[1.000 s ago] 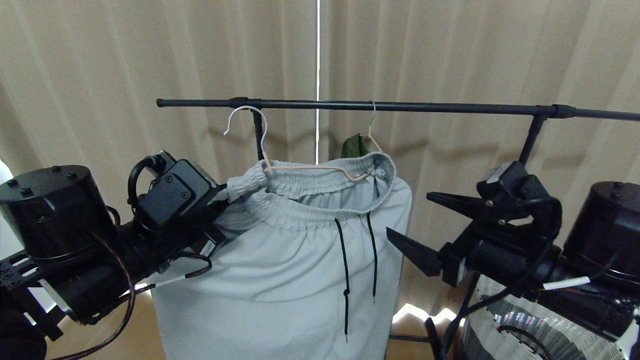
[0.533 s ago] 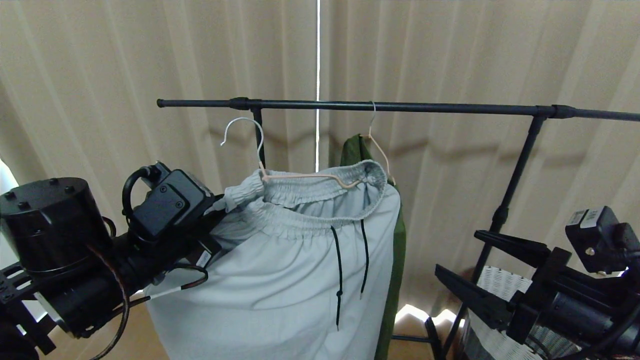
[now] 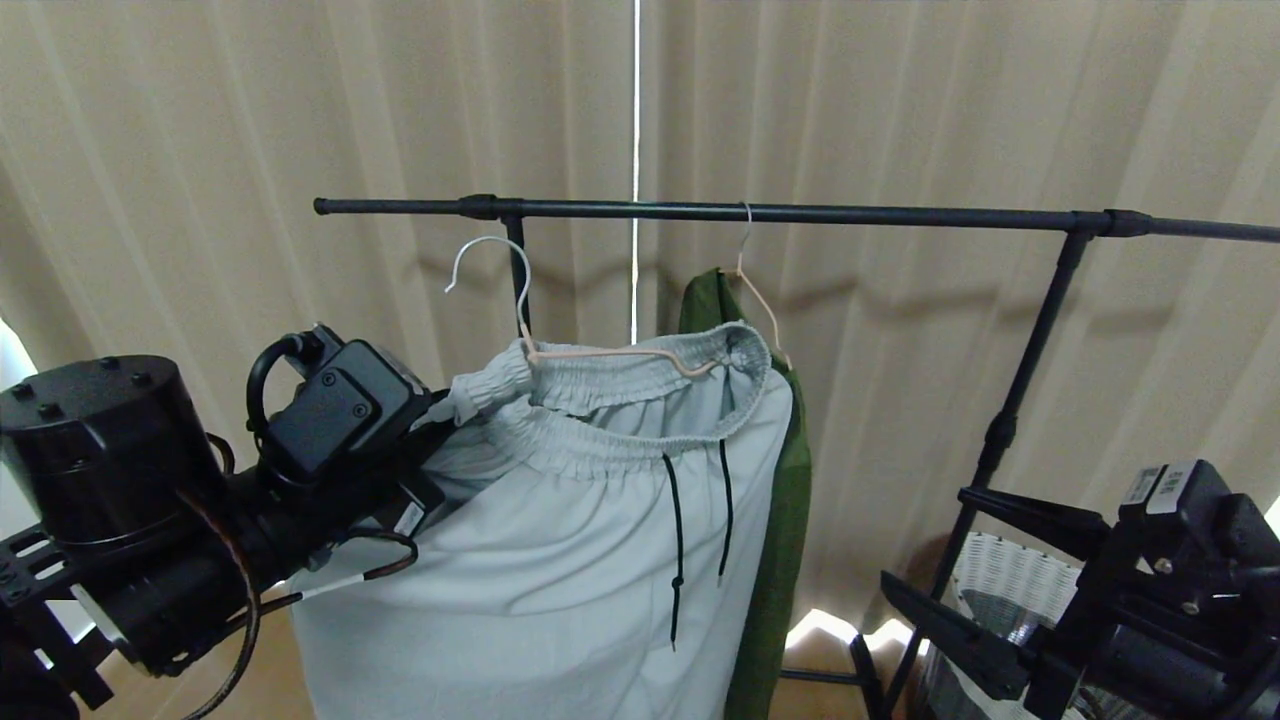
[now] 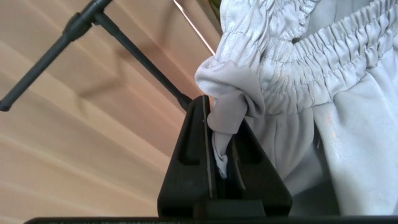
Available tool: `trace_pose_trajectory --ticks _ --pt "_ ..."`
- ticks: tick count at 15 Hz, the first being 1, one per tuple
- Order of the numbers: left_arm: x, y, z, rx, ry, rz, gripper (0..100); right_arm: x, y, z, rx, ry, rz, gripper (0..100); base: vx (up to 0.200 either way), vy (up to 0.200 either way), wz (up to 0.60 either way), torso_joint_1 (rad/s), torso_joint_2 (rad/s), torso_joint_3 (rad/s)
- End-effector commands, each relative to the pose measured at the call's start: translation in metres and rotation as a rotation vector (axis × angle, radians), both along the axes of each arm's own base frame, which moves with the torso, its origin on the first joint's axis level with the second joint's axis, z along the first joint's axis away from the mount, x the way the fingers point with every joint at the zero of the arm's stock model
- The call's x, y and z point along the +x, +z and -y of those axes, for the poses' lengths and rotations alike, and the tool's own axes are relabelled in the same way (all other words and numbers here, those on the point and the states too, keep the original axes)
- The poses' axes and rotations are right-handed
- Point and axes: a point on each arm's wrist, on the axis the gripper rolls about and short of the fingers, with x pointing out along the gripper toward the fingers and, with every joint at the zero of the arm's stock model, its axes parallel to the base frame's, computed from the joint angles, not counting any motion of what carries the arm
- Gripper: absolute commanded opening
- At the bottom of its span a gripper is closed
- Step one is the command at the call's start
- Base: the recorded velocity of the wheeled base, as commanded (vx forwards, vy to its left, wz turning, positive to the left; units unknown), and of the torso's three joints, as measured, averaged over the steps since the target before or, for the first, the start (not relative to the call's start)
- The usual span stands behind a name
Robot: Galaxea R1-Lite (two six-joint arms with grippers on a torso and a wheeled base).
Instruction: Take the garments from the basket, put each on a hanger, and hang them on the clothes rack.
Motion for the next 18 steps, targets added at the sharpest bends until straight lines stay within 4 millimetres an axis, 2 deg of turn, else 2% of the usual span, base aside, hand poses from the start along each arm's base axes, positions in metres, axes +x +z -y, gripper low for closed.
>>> trace_pose_trajectory --ticks 1,7,10,12,15,16,18 --pt "-0.001 -0.005 0.001 0.009 -0.004 -0.017 0 0.002 -0.007 -0.001 -0.020 0.001 -0.030 100 0.000 0.000 0.00 0.000 0.00 0.000" --pt "-0.002 -0.008 0.003 0.014 -0.025 -0.030 0 0.002 -0.010 -0.002 -0.032 0.003 -0.044 100 0.000 0.000 0.00 0.000 0.00 0.000" --pt "0.002 -0.012 0.022 0.024 -0.082 -0.045 0 0.005 -0.010 -0.008 -0.027 0.044 -0.047 100 0.000 0.000 0.00 0.000 0.00 0.000" --pt "0.002 -0.021 0.029 0.040 -0.116 -0.075 0 0.025 0.002 -0.023 -0.068 0.080 0.032 100 0.000 0.000 0.00 0.000 0.00 0.000" --pt "-0.006 -0.027 0.028 0.046 -0.177 -0.102 0 0.039 0.021 -0.033 -0.088 0.095 0.136 100 0.000 0.000 0.00 0.000 0.00 0.000" --pt "-0.012 -0.024 0.031 0.043 -0.209 -0.089 0 0.048 0.027 -0.039 -0.091 0.096 0.166 100 0.000 0.000 0.00 0.000 0.00 0.000" --pt "-0.017 -0.020 0.041 0.036 -0.255 -0.073 0 0.060 0.027 -0.046 -0.121 0.099 0.182 100 0.000 0.000 0.00 0.000 0.00 0.000"
